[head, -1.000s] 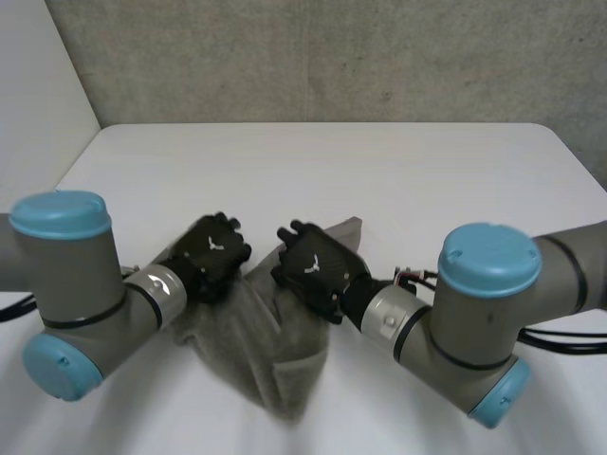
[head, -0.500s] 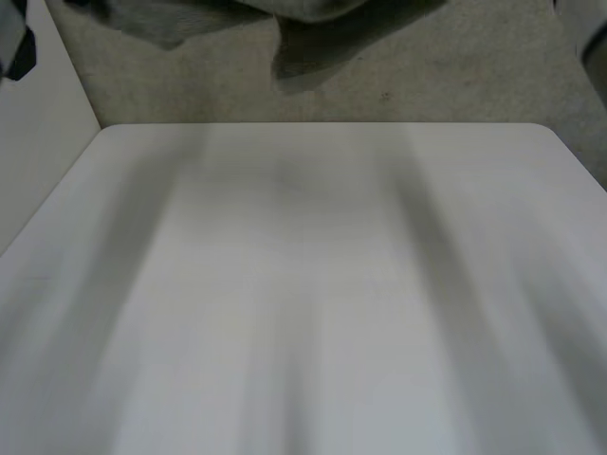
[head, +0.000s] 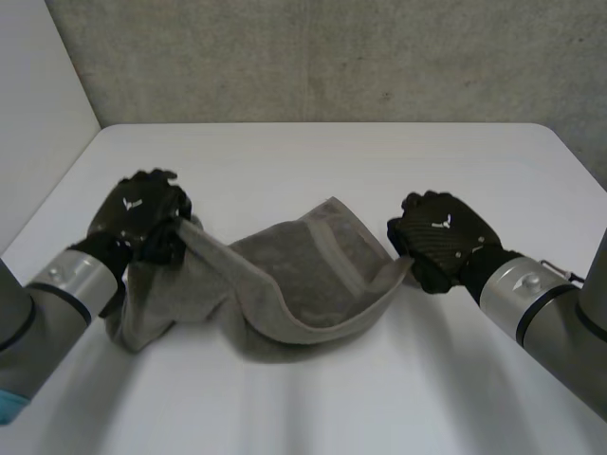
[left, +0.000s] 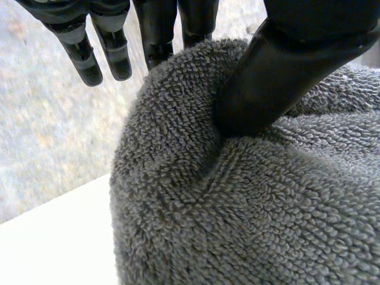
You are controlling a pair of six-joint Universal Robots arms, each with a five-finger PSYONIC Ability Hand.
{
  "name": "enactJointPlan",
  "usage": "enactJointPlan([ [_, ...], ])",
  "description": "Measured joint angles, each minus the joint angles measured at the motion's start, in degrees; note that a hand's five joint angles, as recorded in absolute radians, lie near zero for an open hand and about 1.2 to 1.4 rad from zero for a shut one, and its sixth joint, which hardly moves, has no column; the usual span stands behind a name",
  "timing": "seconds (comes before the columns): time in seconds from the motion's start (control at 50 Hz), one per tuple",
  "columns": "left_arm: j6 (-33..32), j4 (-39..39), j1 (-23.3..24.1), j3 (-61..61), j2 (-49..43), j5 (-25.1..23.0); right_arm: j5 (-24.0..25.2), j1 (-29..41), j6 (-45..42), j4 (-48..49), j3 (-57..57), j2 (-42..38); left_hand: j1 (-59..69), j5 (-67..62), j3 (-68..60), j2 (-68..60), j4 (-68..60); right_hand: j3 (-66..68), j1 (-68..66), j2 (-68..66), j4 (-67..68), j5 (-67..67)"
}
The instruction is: Fold the towel.
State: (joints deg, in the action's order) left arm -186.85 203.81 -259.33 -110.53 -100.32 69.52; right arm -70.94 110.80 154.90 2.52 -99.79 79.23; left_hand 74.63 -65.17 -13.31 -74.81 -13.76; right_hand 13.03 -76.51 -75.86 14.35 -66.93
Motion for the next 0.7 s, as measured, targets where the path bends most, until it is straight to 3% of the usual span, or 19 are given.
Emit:
enactJointPlan([
  [0.1,-2.2,0.9,-0.9,-2.1,-1.4,0.0,0.0,-0.3,0.0,0.0,-0.5,-1.3,-2.5,2.5,0.0,2.8,0.0,0.0,0.0,0.0,0.0,0.0],
  [0.22,-5.8,0.7,-2.9,-4.3,-1.3,-0.1,-0.2,-0.3,0.1,0.1,-1.0,-1.9,-24.4,24.5,0.0,24.5,0.0,0.0,0.0,0.0,0.0,0.0],
  [0.28,-7.1,0.6,-3.4,-5.2,-1.0,-0.1,-0.1,-0.3,0.1,0.1,-1.8,-1.9,-27.9,28.2,0.0,27.5,0.0,0.0,0.0,0.0,0.0,0.0],
  [0.6,-9.5,0.5,-4.3,-6.7,0.2,-0.1,0.1,-0.7,0.0,0.5,-3.5,-1.8,-28.3,29.2,0.0,28.0,0.0,0.0,0.0,0.0,0.0,0.0],
  [0.7,-9.5,-0.4,-4.5,-7.1,3.3,-0.1,0.0,-1.4,0.0,-0.3,-3.7,-0.4,-22.6,23.5,0.0,23.1,0.0,0.0,0.0,0.0,0.0,0.0],
])
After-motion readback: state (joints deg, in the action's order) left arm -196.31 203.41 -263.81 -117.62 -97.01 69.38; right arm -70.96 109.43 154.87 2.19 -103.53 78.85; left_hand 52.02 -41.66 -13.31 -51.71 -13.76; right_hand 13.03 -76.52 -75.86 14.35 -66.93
